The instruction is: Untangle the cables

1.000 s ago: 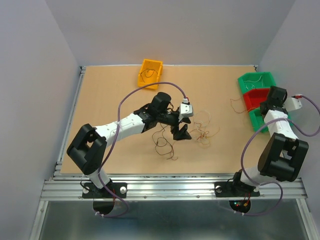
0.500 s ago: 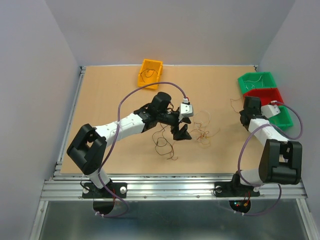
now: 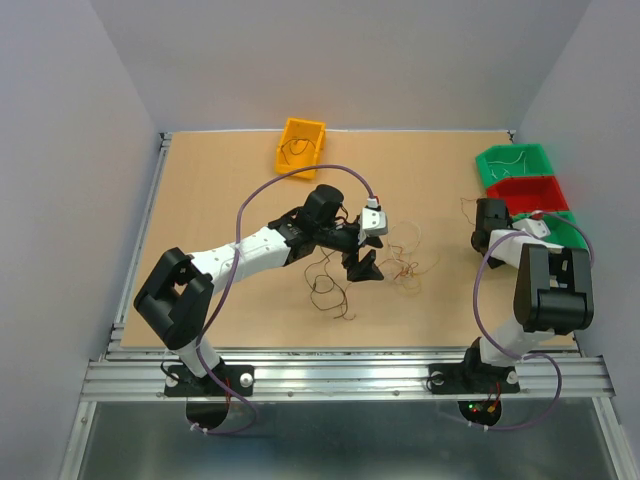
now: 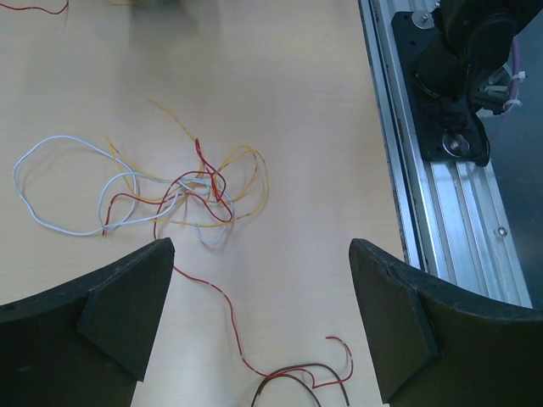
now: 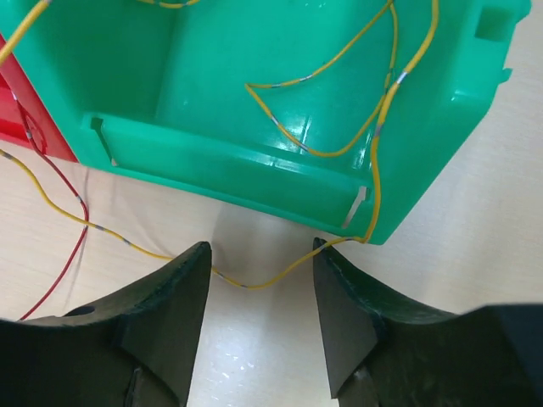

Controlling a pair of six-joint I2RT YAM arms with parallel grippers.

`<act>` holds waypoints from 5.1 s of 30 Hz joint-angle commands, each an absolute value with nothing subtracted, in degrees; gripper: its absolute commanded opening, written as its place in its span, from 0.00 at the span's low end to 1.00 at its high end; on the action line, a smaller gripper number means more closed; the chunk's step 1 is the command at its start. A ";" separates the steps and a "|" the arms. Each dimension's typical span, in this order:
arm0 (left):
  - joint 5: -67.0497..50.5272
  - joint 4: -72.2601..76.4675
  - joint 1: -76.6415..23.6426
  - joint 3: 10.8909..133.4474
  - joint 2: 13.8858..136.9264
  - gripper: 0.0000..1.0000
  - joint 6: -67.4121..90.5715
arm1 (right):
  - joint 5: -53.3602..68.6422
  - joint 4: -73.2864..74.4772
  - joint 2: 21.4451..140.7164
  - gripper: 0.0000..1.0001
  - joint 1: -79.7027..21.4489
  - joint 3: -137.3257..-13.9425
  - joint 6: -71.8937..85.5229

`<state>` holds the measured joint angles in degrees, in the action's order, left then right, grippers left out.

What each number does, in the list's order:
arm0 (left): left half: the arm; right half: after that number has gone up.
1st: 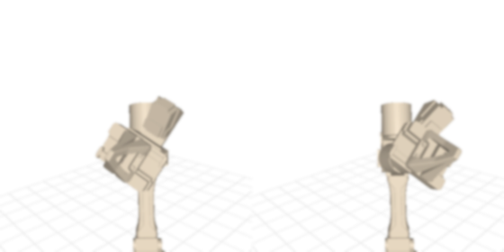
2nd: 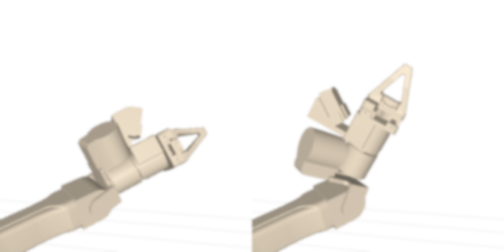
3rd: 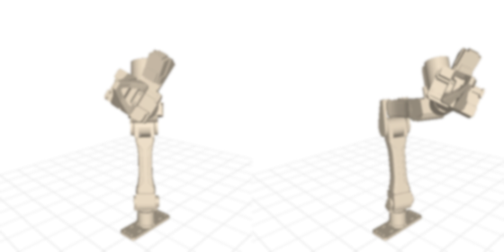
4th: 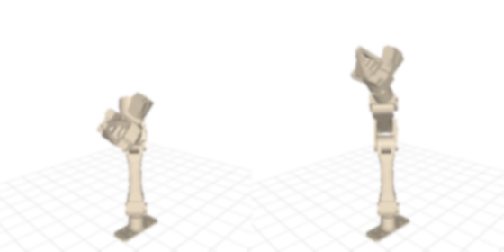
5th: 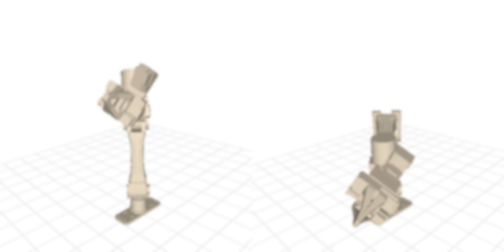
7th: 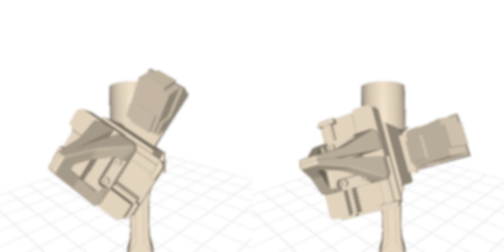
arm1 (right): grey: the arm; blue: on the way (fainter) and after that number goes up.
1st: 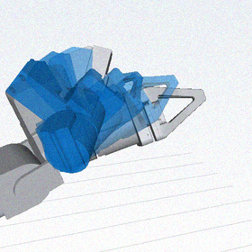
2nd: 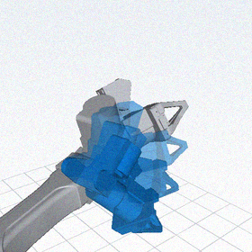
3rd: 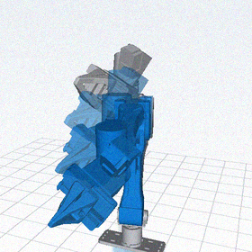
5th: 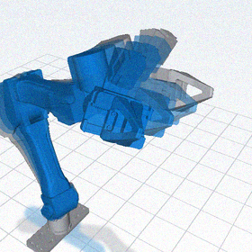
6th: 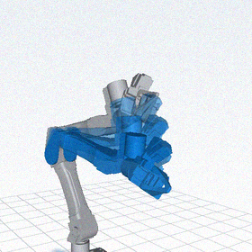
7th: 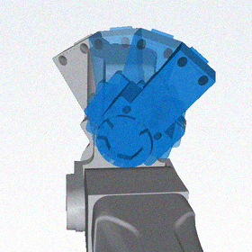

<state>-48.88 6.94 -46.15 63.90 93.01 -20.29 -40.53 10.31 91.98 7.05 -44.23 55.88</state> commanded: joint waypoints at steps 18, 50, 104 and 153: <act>-49.31 7.12 -46.50 66.09 91.93 0.96 -21.27 | -39.12 10.81 80.34 0.00 10.97 -51.32 50.28; -49.31 5.63 -46.49 67.94 93.60 0.96 -21.27 | -30.06 28.56 110.05 0.01 27.25 -70.66 70.23; -37.96 25.31 -30.76 56.86 78.75 0.97 -3.17 | -19.24 1.67 104.84 0.97 2.39 -69.25 51.34; -44.56 24.87 -30.94 58.80 84.20 0.97 -5.10 | -29.62 6.77 109.86 0.01 20.83 -82.01 55.97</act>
<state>-43.09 22.50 -30.55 56.99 83.85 -4.10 -25.52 7.29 108.90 20.93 -79.31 49.93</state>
